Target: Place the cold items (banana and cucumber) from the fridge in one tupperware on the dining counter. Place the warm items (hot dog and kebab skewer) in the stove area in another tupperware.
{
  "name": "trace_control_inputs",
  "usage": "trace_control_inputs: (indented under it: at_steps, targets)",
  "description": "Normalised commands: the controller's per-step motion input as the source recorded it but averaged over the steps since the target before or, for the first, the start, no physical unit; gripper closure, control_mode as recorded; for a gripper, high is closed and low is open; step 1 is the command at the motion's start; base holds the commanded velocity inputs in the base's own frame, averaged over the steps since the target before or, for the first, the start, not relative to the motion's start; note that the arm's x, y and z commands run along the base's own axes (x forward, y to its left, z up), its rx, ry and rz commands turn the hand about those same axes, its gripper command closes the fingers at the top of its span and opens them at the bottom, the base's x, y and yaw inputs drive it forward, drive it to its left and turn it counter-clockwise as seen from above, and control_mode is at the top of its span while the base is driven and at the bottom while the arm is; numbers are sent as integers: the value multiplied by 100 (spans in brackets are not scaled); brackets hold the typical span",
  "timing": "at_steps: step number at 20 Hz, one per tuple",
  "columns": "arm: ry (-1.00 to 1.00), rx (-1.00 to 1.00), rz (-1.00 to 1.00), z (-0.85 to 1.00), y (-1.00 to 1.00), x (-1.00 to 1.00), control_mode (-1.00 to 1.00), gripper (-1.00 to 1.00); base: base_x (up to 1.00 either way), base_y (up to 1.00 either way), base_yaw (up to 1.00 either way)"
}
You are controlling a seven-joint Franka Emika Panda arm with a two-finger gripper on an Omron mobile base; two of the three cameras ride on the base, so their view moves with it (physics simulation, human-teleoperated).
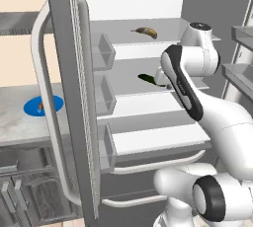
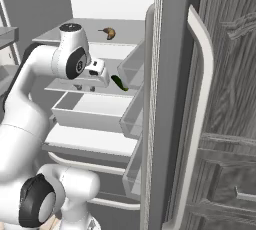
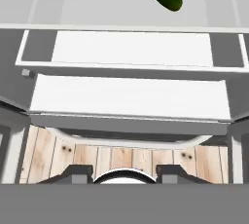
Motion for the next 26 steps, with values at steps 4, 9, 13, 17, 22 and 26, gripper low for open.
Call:
trace_control_inputs:
  at_steps: [4,9,13,17,22,26]
  targets:
    - [0,0,0,0,3,5,-100,-100,0,0,0]
    - [-23,-3,-2,4,3,0,-100,-100,0,0,0]
    - [-48,-4,-6,36,0,0,-100,-100,0,0,0]
    - [-27,0,-2,33,0,23,-100,-100,0,0,0]
    - [-15,0,0,62,1,36,-100,-100,0,0,0]
    - [-12,0,-1,45,0,29,-100,-100,0,0,0]
